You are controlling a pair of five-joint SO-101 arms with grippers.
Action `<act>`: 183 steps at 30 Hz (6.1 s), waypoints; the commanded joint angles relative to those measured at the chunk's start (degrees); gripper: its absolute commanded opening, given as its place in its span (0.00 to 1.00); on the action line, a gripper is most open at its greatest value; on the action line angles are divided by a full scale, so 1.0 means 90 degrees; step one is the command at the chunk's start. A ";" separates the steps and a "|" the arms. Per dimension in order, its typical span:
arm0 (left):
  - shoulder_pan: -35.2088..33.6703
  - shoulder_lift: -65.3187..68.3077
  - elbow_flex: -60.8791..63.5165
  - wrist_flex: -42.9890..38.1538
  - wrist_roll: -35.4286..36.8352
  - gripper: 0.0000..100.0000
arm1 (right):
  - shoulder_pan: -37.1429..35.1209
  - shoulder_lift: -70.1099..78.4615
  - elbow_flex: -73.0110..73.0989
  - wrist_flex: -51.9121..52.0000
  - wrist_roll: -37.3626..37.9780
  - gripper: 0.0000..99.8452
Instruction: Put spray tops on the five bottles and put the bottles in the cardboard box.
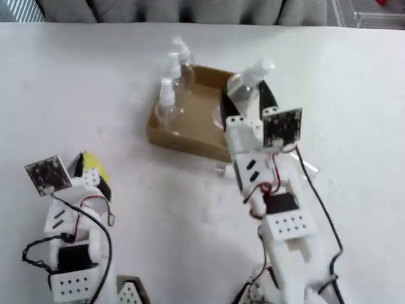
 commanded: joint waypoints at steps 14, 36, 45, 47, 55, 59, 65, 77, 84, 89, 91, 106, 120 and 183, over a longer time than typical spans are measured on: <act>0.0786 -0.0083 0.0000 0.1045 -0.1514 0.02 | 0.0317 0.3844 -0.2774 -0.0689 0.0000 0.02; 0.0796 -0.0073 0.0000 0.0996 -0.1524 0.03 | 0.0484 0.7907 -0.5499 -0.2134 0.1026 0.02; 0.0806 -0.0073 0.0000 0.0996 -0.1524 0.03 | 0.0523 0.8132 -0.5480 -0.2261 0.1084 0.02; 0.0806 -0.0073 0.0000 0.0996 -0.1524 0.03 | 0.0523 0.8142 -0.5460 -0.2261 0.1084 0.02; 0.0806 -0.0073 0.0000 0.0996 -0.1524 0.03 | 0.0542 0.8142 -0.4904 -0.2965 0.1084 0.02; 0.0806 -0.0073 0.0000 0.0996 -0.1524 0.03 | 0.0493 0.8142 -0.4562 -0.3258 0.1084 0.02; 0.0796 -0.0073 0.0000 0.0996 -0.1524 0.03 | 0.0454 0.8151 -0.4454 -0.3248 0.1094 0.02; 0.0777 -0.0073 0.0000 0.1006 -0.1524 0.02 | 0.0415 0.8601 -0.4415 -0.3951 0.1807 0.02; 0.0767 -0.0073 0.0000 0.1006 -0.1524 0.02 | 0.0278 0.8864 -0.4435 -0.4352 0.1924 0.02; 0.0767 -0.0073 0.0000 0.1006 -0.1524 0.02 | 0.0278 0.8864 -0.4435 -0.4381 0.1924 0.02; 0.0767 -0.0073 0.0000 0.1006 -0.1524 0.02 | 0.0278 0.8864 -0.4425 -0.4371 0.1885 0.02; 0.0777 -0.0073 0.0000 0.1006 -0.1524 0.02 | 0.0239 0.8864 -0.4386 -0.4352 0.1534 0.17; 0.0777 -0.0073 0.0000 0.1006 -0.1524 0.02 | 0.0210 0.8864 -0.4386 -0.4352 0.1534 0.19; 0.0767 -0.0073 0.0000 0.0996 -0.1524 0.03 | 0.0044 0.7585 -0.3585 -0.4908 0.1495 0.29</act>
